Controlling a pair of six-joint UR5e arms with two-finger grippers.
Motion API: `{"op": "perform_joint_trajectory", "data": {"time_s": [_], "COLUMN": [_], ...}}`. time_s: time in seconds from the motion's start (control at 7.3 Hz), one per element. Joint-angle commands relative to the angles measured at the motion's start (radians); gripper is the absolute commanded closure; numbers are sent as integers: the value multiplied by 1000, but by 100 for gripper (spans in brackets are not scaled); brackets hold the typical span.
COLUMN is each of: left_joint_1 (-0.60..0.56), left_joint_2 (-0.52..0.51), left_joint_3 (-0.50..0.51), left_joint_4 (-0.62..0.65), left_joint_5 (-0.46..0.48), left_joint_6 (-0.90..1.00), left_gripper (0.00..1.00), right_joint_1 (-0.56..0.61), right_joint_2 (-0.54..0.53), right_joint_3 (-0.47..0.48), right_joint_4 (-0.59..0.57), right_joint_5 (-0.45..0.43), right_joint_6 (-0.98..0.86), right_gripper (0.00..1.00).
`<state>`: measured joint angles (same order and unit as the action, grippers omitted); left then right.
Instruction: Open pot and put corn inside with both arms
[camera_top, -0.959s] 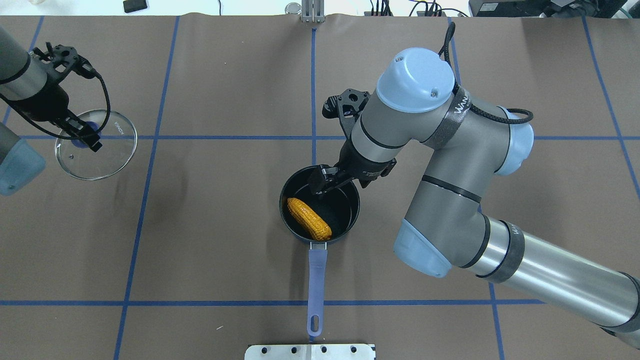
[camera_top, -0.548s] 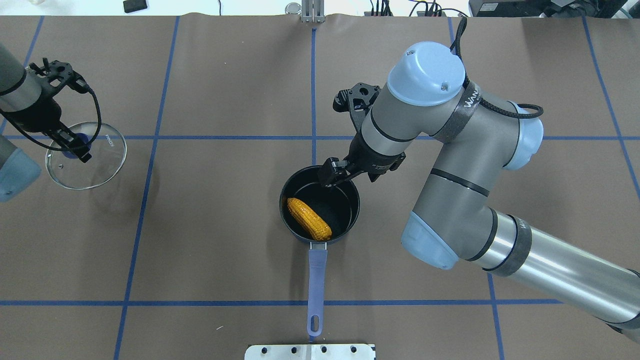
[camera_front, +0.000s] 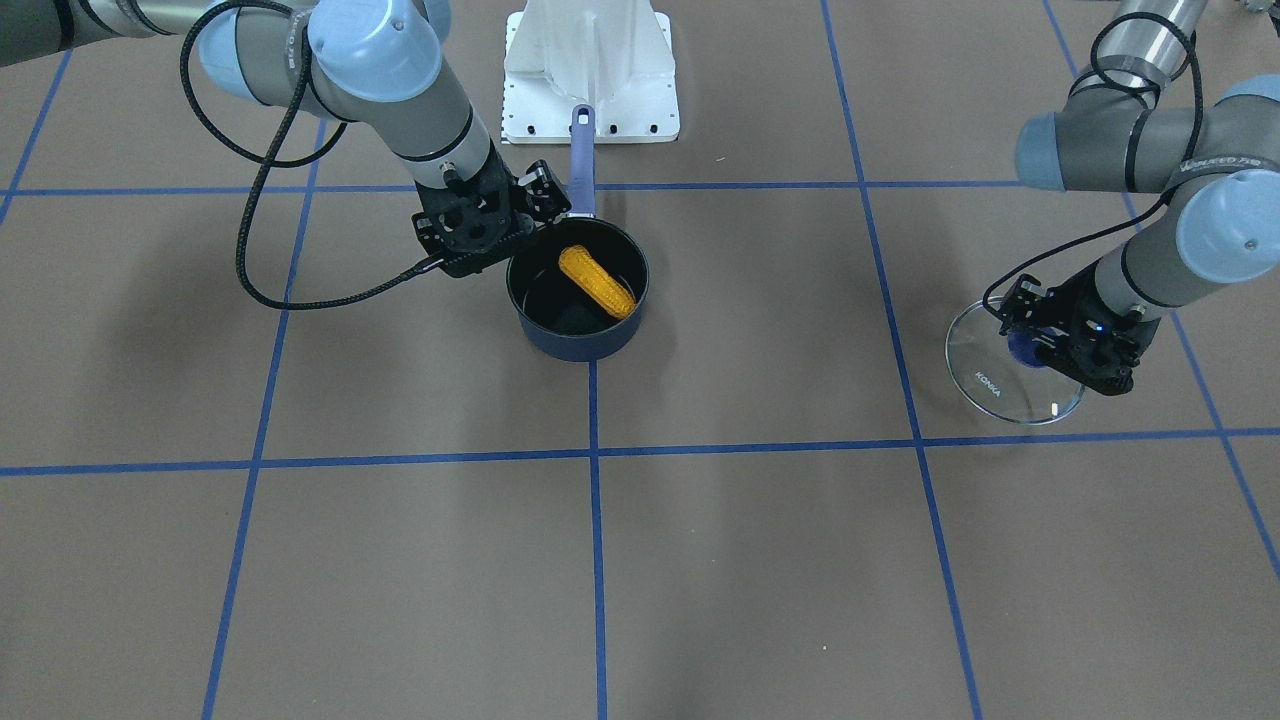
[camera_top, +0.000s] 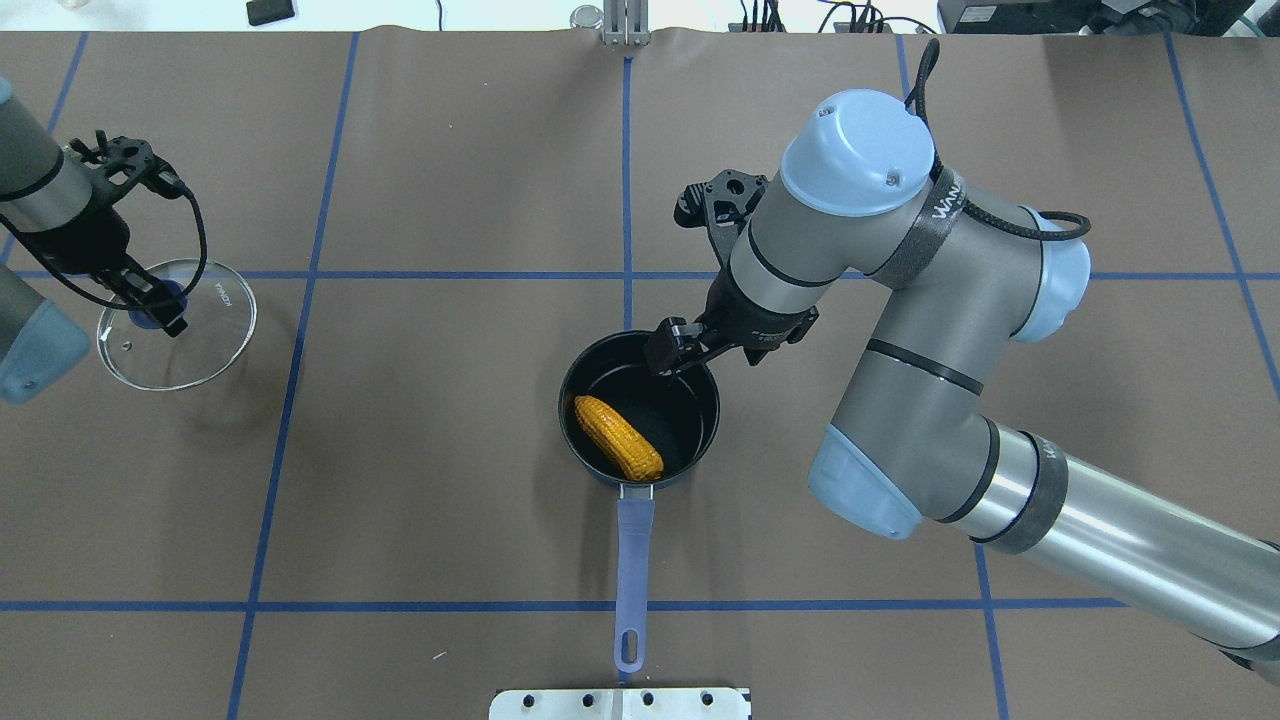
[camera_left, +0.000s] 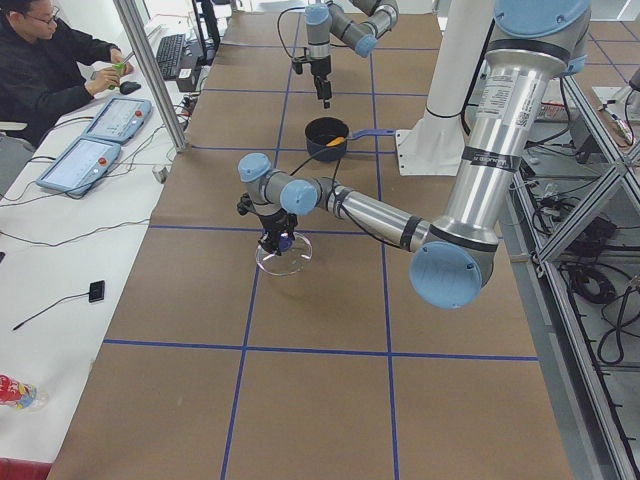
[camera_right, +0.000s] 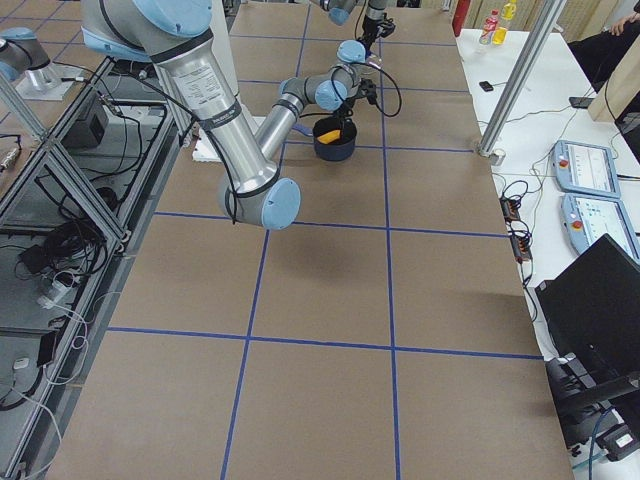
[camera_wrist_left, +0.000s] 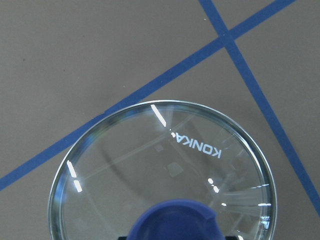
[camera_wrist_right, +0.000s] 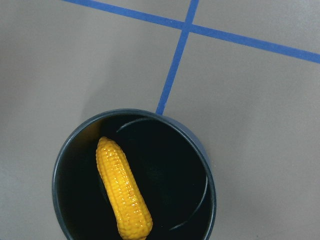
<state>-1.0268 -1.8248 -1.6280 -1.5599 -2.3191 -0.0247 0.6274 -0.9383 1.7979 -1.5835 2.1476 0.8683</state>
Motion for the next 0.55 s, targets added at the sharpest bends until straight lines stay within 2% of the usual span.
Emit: {"op": "perform_joint_trajectory", "data": {"time_s": [0.0, 0.41], "left_joint_1": [1, 10], "left_joint_2": [-2, -4], "left_joint_3": [7, 23], "left_joint_4": [0, 0], "left_joint_5": [-28, -28], "left_joint_6": [0, 0], "left_gripper": [36, 35], "right_joint_1": [0, 0], "right_joint_2": [-4, -4], "right_joint_3": [-2, -2], "right_joint_4": [0, 0], "right_joint_5": [0, 0], "right_joint_6": [0, 0], "right_gripper": [0, 0]}}
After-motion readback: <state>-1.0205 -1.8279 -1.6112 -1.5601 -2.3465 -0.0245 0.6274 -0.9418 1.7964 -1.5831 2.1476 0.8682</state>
